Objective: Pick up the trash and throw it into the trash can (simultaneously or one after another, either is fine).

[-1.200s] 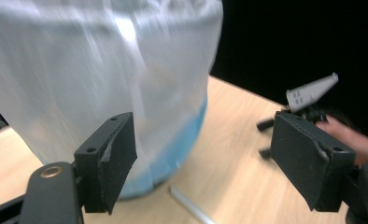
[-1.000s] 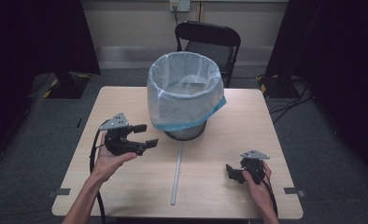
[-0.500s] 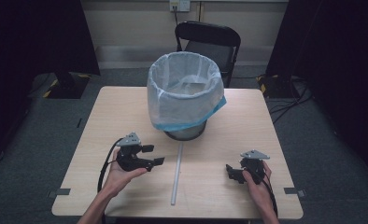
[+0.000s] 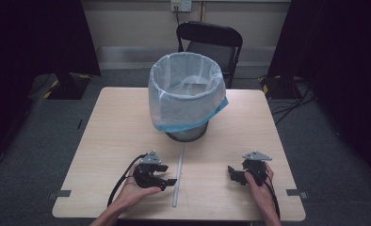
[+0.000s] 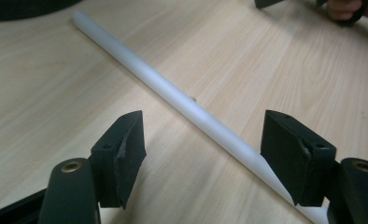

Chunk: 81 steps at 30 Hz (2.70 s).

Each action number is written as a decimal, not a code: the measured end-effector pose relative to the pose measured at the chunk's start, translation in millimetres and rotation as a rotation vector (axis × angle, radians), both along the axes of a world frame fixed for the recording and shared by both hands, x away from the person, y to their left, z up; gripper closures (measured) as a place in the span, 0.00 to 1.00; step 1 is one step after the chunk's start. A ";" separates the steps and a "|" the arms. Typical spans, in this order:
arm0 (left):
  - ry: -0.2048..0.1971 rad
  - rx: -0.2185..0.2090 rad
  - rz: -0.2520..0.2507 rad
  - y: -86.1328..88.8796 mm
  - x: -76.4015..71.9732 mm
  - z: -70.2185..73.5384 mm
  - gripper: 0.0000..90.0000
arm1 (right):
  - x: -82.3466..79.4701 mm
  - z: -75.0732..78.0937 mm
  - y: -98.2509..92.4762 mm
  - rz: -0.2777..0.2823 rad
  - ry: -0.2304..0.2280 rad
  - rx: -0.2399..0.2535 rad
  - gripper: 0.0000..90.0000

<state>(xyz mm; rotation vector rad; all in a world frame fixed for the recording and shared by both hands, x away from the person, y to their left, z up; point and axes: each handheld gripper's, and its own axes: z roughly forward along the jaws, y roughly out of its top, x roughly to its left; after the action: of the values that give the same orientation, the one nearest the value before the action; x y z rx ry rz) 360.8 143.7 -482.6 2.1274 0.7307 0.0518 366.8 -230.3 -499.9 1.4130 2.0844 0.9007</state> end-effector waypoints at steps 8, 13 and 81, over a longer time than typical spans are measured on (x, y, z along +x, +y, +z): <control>-0.018 0.003 0.004 -12.5 -7.2 -10.2 0.33 | 0.0 0.0 0.0 0.000 0.000 0.000 0.14; -0.079 0.073 -0.010 -20.9 -12.2 -13.4 0.35 | 0.0 0.0 0.0 0.000 0.000 0.000 0.14; -0.058 -0.064 -0.034 14.4 1.7 12.9 0.90 | -0.1 0.0 0.1 -0.002 0.001 0.000 0.14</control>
<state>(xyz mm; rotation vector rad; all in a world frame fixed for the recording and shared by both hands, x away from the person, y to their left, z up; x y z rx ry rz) 362.6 158.1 -469.7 2.0678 0.6536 0.0702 366.7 -230.2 -499.9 1.4155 2.0828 0.8996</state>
